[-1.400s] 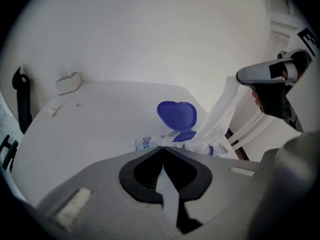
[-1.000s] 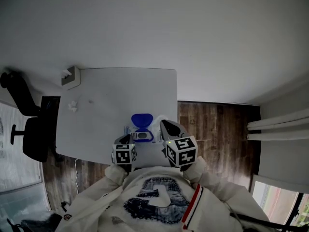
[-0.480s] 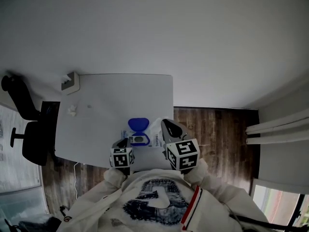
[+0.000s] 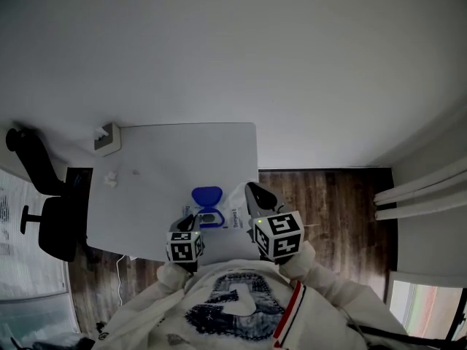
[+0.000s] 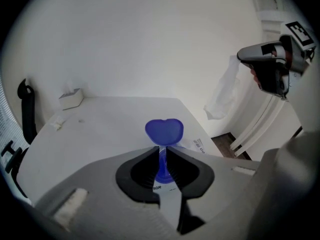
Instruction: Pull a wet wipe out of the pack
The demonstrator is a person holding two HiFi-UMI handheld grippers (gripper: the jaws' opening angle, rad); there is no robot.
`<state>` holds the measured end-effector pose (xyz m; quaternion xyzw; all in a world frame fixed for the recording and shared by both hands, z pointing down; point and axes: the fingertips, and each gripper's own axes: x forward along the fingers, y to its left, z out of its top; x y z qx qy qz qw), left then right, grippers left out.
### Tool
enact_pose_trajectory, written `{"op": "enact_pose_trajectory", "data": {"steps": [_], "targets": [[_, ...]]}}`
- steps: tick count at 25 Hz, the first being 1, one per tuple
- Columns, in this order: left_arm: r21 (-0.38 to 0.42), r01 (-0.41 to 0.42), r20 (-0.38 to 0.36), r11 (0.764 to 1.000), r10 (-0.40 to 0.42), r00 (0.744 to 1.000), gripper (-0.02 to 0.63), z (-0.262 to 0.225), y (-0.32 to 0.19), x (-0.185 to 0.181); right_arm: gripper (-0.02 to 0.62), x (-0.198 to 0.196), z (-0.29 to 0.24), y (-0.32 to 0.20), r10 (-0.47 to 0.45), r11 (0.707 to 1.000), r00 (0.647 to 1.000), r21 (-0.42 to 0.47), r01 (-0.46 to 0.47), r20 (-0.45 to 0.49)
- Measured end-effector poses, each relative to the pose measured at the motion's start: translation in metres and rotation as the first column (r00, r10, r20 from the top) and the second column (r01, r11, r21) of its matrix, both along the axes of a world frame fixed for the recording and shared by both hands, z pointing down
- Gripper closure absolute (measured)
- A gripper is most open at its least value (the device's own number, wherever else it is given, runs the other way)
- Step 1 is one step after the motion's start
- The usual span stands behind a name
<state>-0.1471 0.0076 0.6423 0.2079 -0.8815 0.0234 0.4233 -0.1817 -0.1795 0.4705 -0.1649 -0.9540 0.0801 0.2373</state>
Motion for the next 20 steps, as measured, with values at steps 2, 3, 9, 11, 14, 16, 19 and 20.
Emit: {"op": "enact_pose_trajectory", "data": {"steps": [2, 3, 9, 11, 14, 16, 19, 20], "targets": [[0.014, -0.005, 0.021, 1.000, 0.004, 1.000, 0.557, -0.011, -0.004, -0.002, 0.580, 0.000, -0.001, -0.002, 0.005, 1.000, 1.000, -0.004, -0.005, 0.003], [0.023, -0.006, 0.035, 1.000, 0.006, 0.999, 0.557, -0.017, -0.006, -0.003, 0.580, 0.001, -0.001, -0.003, 0.007, 1.000, 1.000, -0.006, -0.007, 0.005], [0.076, -0.017, 0.140, 0.997, 0.007, 0.990, 0.557, -0.068, -0.019, -0.022, 0.580, 0.001, -0.007, -0.008, 0.019, 1.000, 1.000, -0.006, -0.019, 0.021], [0.086, -0.028, 0.188, 0.996, 0.011, 0.982, 0.558, -0.087, -0.023, -0.031, 0.580, 0.001, -0.008, -0.011, 0.026, 1.000, 0.999, -0.004, -0.026, 0.025], [0.108, -0.044, 0.248, 0.993, 0.016, 0.969, 0.558, -0.115, -0.031, -0.040, 0.580, -0.002, -0.012, -0.020, 0.042, 0.999, 0.999, -0.003, -0.042, 0.035], [0.115, -0.057, 0.300, 0.992, 0.020, 0.954, 0.558, -0.138, -0.036, -0.048, 0.580, -0.005, -0.017, -0.026, 0.053, 0.999, 0.998, -0.003, -0.053, 0.046], [0.131, -0.080, 0.365, 0.988, 0.027, 0.930, 0.558, -0.167, -0.044, -0.057, 0.580, -0.009, -0.027, -0.034, 0.069, 0.998, 0.995, -0.005, -0.069, 0.069], [0.135, -0.086, 0.381, 0.987, 0.028, 0.924, 0.558, -0.175, -0.047, -0.059, 0.580, -0.010, -0.030, -0.036, 0.072, 0.997, 0.994, -0.006, -0.072, 0.077]]}}
